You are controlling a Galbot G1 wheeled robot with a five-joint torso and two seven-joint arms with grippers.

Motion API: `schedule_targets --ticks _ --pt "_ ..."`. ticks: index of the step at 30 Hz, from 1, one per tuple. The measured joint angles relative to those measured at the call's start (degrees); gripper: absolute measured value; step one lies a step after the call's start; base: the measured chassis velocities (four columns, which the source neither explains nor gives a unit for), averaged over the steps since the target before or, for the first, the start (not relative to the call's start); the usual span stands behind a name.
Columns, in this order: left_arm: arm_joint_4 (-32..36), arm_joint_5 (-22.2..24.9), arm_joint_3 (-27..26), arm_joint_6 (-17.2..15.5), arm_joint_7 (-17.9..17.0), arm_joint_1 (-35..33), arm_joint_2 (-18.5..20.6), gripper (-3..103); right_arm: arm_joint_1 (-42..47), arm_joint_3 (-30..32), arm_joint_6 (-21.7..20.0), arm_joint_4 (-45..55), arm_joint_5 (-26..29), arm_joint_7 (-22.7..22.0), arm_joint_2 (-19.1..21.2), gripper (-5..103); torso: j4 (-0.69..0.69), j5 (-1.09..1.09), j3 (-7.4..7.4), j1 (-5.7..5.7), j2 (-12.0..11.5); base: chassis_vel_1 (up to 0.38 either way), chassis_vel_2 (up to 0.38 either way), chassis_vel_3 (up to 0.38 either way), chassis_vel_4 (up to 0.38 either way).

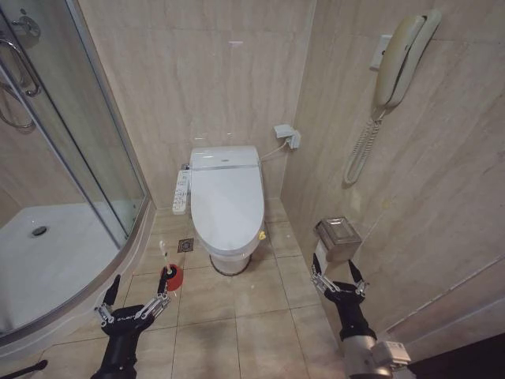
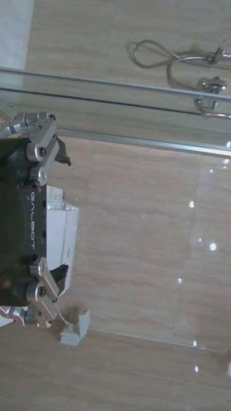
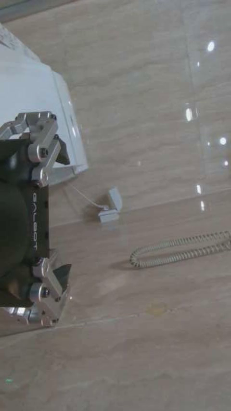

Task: Open the toilet lid, clean the toilet bowl with a toilet brush, close the toilet lid, and flush.

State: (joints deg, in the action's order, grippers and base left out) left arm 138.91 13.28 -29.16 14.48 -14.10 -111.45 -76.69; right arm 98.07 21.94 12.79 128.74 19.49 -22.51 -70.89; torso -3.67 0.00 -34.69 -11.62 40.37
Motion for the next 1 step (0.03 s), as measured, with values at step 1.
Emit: schedule_targets --ticks 1 --pt "0.21 -0.32 -0.03 0.56 0.62 -0.21 -0.66 100 0.26 0.28 0.11 0.11 -0.48 0.23 -0.57 100 0.0 0.0 0.0 0.0 0.0 0.0 0.0 0.0 0.0"
